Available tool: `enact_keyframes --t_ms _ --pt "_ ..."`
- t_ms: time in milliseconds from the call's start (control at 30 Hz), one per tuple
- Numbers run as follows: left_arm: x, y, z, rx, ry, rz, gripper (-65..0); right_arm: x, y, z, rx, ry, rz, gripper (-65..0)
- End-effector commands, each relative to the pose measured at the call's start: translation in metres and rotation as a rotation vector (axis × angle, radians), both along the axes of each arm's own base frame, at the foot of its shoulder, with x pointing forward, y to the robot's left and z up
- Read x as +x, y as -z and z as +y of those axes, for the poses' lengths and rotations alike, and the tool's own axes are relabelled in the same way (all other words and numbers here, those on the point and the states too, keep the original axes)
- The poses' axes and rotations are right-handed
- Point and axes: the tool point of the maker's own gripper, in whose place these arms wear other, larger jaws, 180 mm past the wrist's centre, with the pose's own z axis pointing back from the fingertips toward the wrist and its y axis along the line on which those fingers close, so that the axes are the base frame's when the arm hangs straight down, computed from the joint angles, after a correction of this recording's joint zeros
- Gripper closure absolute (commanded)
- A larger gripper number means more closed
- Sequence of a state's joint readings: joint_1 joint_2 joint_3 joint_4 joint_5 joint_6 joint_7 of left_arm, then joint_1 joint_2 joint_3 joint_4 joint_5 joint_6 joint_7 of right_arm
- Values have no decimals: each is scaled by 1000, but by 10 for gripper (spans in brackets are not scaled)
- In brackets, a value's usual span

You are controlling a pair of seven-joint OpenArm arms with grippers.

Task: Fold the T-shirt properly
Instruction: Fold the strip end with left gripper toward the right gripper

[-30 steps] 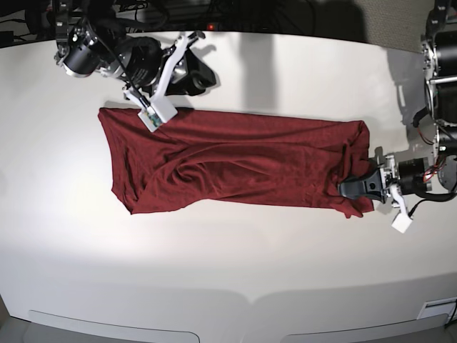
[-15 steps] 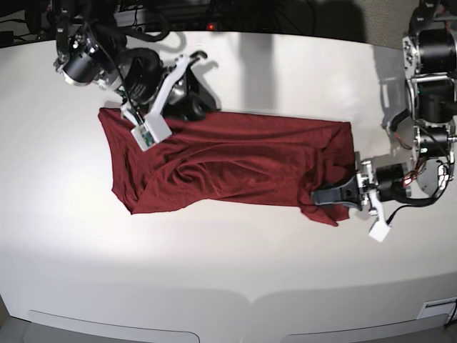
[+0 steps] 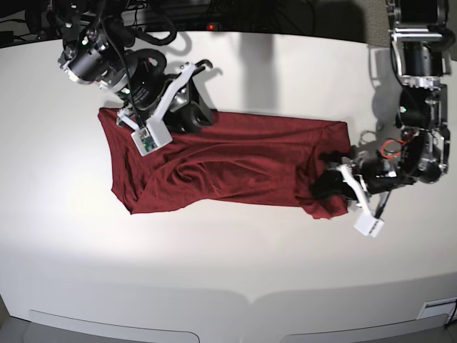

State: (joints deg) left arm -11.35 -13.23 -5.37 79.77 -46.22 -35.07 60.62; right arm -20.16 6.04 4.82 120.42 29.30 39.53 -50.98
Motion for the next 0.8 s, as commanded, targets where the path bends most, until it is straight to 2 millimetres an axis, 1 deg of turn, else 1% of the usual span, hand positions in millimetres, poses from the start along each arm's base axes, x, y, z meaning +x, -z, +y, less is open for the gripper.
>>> enact_keyframes --t_ms 0,167,300,400,600,633,733,767 --pt "11 -17 -5 -29 -3 -58 0 4 -14 4 34 -9 -49 -146" --pt "9 -21 -46 -116 15 -54 0 4 -13 4 31 -10 -46 -146" --pt "7 -11 -70 -81 26 -40 0 4 -13 4 31 -10 -45 -146" --pt "6 -8 -80 -61 31 -35 0 3 -13 4 30 -10 -44 -146" --pt "6 -8 -84 -66 34 -34 0 3 -13 4 30 -11 -43 -147" --pt "5 -8 -85 -69 34 -34 -18 3 -14 5 38 -13 -43 -147" --pt "5 -12 -95 -101 39 -34 -195 2 -16 7 56 -18 -40 -147" --pt "4 -15 -101 -123 44 -31 -241 2 -15 7 55 -17 -40 -147"
